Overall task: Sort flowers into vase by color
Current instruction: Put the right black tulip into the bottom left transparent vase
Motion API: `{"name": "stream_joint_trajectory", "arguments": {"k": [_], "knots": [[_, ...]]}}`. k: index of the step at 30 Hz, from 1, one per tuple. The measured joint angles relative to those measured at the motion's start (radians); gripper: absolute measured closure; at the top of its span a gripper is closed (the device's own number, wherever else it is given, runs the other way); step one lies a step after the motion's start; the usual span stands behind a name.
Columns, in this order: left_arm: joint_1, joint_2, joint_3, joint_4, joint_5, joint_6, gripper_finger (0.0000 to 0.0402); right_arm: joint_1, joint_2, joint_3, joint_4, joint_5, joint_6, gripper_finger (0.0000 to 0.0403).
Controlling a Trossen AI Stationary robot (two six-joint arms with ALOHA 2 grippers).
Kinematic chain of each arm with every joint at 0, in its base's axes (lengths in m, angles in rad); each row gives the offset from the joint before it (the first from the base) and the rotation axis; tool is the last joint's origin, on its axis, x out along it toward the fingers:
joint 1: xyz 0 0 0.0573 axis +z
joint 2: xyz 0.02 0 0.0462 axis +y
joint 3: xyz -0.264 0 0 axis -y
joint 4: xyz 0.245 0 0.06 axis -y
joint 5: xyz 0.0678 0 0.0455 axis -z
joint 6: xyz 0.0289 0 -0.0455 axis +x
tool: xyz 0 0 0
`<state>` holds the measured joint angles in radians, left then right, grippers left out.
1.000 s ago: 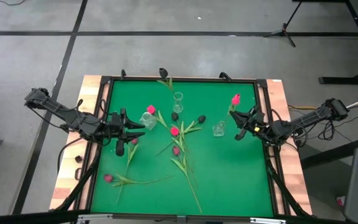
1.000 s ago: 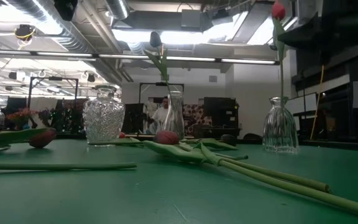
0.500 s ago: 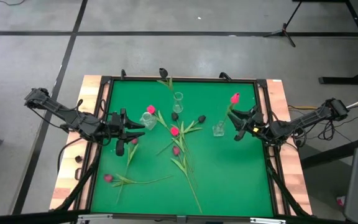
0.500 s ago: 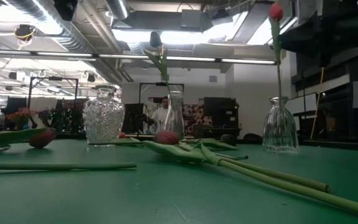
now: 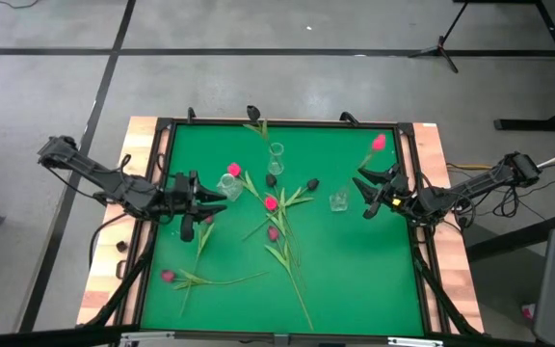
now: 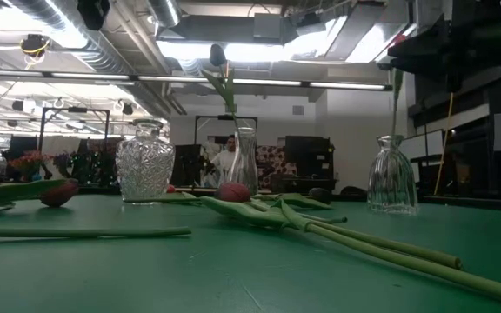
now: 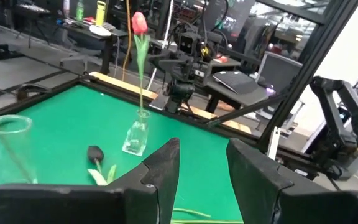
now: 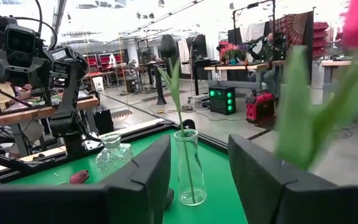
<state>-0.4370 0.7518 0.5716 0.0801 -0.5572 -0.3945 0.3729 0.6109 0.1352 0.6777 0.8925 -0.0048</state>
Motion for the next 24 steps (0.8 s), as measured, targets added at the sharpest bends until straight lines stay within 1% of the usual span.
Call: {"name": "stream_joint_trajectory", "arguments": {"k": [5, 8, 12, 16, 18, 21, 24], "knots": [[0.000, 0.119, 0.000, 0.084, -0.007, -0.016, 0.0271, 0.000, 0.000, 0.000, 0.000, 0.000, 0.000, 0.0244], [0.005, 0.202, 0.000, 0.133, -0.069, -0.045, 0.0271, 0.000, 0.000, 0.000, 0.000, -0.001, 0.000, 0.0244], [0.036, 0.299, 0.000, 0.155, -0.129, -0.155, 0.0271, 0.000, 0.000, 0.000, 0.000, -0.003, 0.000, 0.0244], [0.065, 0.394, 0.000, 0.161, -0.131, -0.240, 0.0271, 0.000, 0.000, 0.000, -0.002, -0.005, 0.000, 0.0244], [0.073, 0.434, 0.000, 0.188, -0.116, -0.257, 0.0271, 0.000, 0.000, 0.000, -0.008, -0.006, 0.000, 0.0244], [0.082, 0.491, 0.030, 0.210, -0.112, -0.257, 0.0271, 0.000, 0.000, 0.000, -0.029, -0.006, 0.018, 0.0244], [0.101, 0.555, 0.096, 0.209, -0.114, -0.212, 0.0271, 0.000, 0.000, 0.000, -0.057, -0.007, 0.044, 0.0244]]}}
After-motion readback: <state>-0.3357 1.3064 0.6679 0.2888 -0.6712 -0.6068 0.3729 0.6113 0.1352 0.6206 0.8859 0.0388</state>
